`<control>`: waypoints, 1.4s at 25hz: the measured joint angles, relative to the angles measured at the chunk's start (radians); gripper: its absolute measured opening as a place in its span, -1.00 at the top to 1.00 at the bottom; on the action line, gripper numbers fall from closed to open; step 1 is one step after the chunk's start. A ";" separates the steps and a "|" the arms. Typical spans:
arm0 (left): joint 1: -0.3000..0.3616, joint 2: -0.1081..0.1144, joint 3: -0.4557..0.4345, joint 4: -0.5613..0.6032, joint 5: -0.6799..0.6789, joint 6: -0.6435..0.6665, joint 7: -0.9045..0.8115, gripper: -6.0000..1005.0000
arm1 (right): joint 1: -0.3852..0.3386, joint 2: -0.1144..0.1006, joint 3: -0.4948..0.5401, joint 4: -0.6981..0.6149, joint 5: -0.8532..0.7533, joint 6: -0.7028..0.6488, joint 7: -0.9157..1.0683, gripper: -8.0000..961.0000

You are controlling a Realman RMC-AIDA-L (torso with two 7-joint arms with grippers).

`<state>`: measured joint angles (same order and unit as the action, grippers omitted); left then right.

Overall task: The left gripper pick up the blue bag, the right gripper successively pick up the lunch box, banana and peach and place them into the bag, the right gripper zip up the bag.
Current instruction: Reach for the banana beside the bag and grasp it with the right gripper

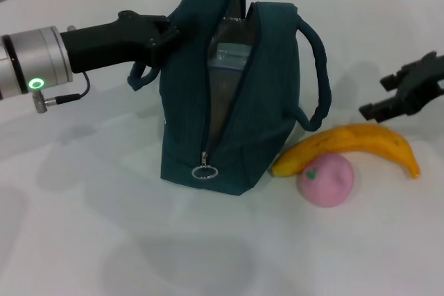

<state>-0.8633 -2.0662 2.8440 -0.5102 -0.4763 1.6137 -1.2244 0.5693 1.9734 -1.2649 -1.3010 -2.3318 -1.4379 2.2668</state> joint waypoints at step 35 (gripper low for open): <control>-0.027 -0.014 0.000 0.012 -0.001 -0.028 0.017 0.92 | 0.121 0.042 -0.219 0.166 -0.217 0.065 0.031 -0.50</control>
<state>-0.8904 -2.0800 2.8440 -0.4986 -0.4772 1.5862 -1.2072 0.6905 2.0157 -1.4842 -1.1350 -2.5490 -1.3727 2.2983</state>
